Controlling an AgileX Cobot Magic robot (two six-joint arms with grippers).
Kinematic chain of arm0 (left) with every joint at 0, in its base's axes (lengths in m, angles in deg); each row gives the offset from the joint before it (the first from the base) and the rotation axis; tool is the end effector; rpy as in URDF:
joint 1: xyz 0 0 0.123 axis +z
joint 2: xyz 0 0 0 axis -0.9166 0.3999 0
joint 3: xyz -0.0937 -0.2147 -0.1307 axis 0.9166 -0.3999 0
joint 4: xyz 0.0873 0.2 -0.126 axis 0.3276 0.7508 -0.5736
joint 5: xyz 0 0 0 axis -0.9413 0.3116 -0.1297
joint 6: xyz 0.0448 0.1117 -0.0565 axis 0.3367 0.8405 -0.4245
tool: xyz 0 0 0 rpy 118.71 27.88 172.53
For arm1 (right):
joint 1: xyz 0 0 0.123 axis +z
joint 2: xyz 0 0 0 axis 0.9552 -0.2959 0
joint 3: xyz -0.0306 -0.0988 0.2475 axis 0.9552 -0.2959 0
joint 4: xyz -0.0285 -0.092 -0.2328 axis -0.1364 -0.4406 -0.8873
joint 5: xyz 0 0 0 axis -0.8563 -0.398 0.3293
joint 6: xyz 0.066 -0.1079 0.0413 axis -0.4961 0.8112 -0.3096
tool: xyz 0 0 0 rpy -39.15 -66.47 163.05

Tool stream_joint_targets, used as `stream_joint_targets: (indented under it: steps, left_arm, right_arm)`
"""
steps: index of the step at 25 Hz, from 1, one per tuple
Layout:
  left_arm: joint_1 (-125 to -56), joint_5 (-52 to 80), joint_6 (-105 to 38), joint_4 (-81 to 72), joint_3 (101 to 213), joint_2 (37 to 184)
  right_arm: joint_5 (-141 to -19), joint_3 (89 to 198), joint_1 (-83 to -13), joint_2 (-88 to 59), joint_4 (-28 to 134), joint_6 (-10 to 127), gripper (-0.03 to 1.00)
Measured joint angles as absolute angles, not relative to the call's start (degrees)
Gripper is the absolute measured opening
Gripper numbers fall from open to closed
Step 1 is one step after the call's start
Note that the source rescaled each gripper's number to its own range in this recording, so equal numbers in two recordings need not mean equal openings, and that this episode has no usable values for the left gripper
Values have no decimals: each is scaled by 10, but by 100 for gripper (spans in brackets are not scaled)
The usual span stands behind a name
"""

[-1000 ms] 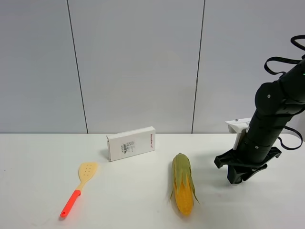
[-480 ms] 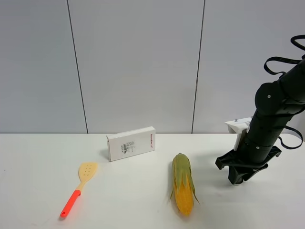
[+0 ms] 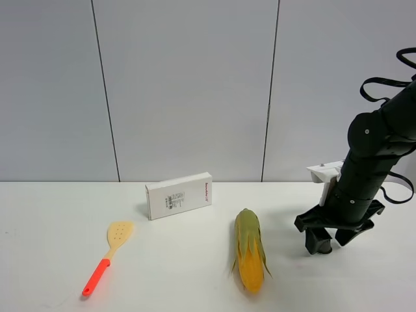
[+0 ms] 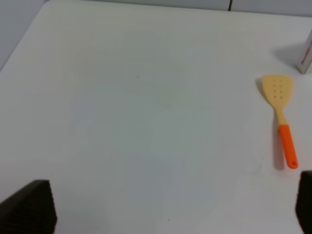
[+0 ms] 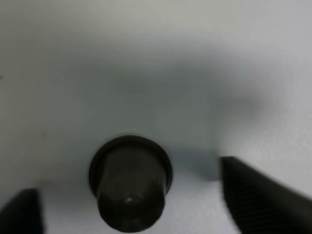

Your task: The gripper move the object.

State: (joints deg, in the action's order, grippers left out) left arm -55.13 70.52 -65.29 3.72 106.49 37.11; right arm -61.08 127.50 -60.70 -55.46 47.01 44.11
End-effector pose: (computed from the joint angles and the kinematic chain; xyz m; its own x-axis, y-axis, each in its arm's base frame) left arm 0.0493 -0.0013 0.2617 -0.4287 -0.1000 -0.8979 -0.1292 0.9904 -0.0486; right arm 0.3661 0.0800 0.0575 -0.9034 -0.3216 -0.2836 -0.3285 0.9442 -0.0243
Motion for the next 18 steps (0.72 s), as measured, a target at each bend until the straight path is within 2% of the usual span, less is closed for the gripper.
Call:
stream_joint_targets:
  steps: [1,4,9,18]
  left_arm:
    - [-551,705,-653,37,1065,371]
    - [-551,705,-653,37,1065,371]
    - [-551,705,-653,37,1065,371]
    - [-551,705,-653,37,1065,371]
  right_arm:
    - [-611,1275,-607,-555,470,441,83]
    - [-603,1275,-607,-555,466,440,96]
    - [-591,1275,-607,-555,461,440,100]
    - [-590,1275,-607,-503,456,440,100]
